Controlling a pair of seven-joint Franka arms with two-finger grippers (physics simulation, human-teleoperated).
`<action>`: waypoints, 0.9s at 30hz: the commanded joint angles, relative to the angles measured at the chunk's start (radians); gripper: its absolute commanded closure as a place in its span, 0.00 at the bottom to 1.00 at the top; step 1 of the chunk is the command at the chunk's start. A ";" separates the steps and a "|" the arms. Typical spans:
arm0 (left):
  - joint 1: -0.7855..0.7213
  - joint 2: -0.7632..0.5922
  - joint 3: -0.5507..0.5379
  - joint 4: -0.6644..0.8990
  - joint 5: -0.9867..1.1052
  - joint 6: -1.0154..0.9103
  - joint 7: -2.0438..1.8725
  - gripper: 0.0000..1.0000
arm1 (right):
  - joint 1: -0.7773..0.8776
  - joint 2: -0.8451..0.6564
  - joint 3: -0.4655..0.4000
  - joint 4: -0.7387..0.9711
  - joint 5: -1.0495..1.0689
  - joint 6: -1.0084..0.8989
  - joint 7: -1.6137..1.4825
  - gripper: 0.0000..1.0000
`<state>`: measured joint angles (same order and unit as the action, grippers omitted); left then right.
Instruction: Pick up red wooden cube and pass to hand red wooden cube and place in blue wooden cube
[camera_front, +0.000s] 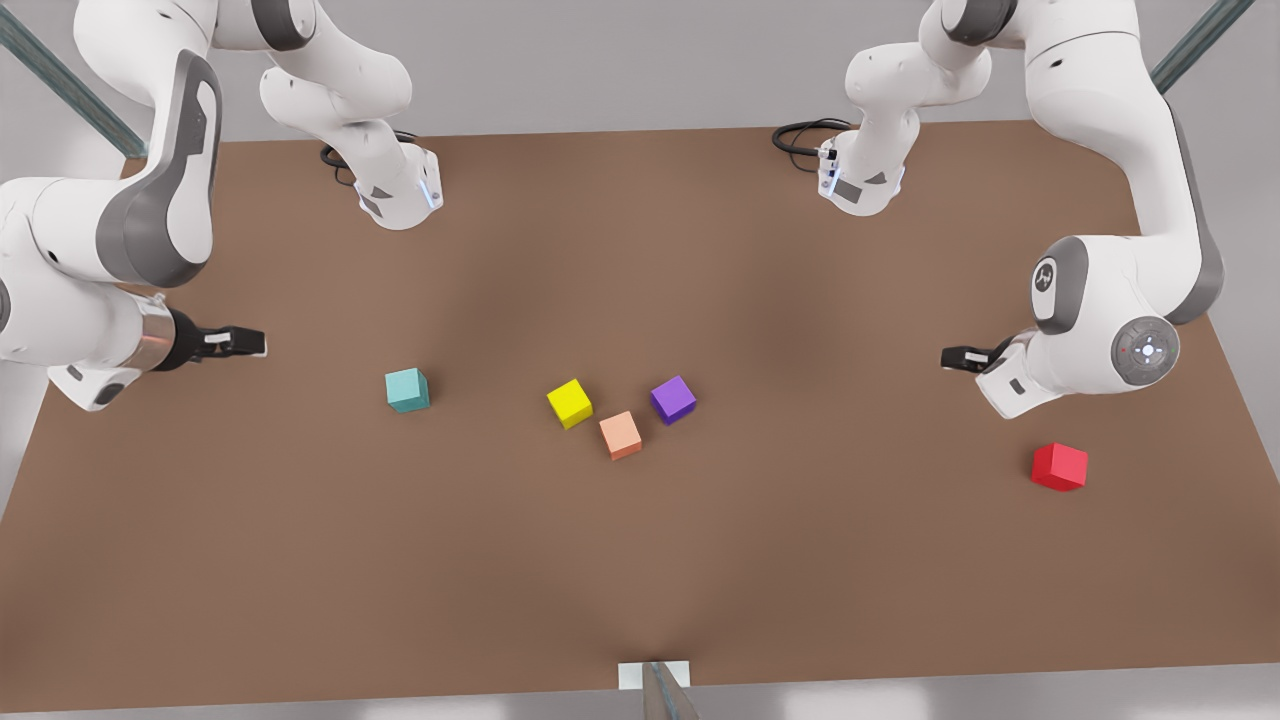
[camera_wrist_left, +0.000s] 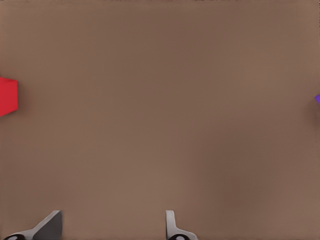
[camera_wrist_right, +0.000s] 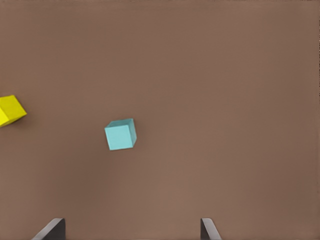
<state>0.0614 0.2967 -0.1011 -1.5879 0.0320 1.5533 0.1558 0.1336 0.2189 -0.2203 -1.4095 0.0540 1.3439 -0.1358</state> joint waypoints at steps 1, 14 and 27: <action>0.000 0.007 0.000 0.014 0.000 -0.009 0.057 0.00 | 0.000 -0.001 0.001 0.000 -0.013 0.020 0.036 0.00; 0.183 0.501 0.119 0.304 0.009 0.458 0.444 0.00 | 0.001 0.007 0.002 -0.016 0.017 0.037 0.039 0.00; 0.224 0.559 0.129 0.290 0.036 0.516 0.847 0.00 | 0.009 0.014 0.006 -0.029 0.018 0.038 0.039 0.00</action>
<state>0.2852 0.8550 0.0267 -1.2981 0.0632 2.0446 0.5518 0.1430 0.2338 -0.2142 -1.4393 0.0715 1.3817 -0.1056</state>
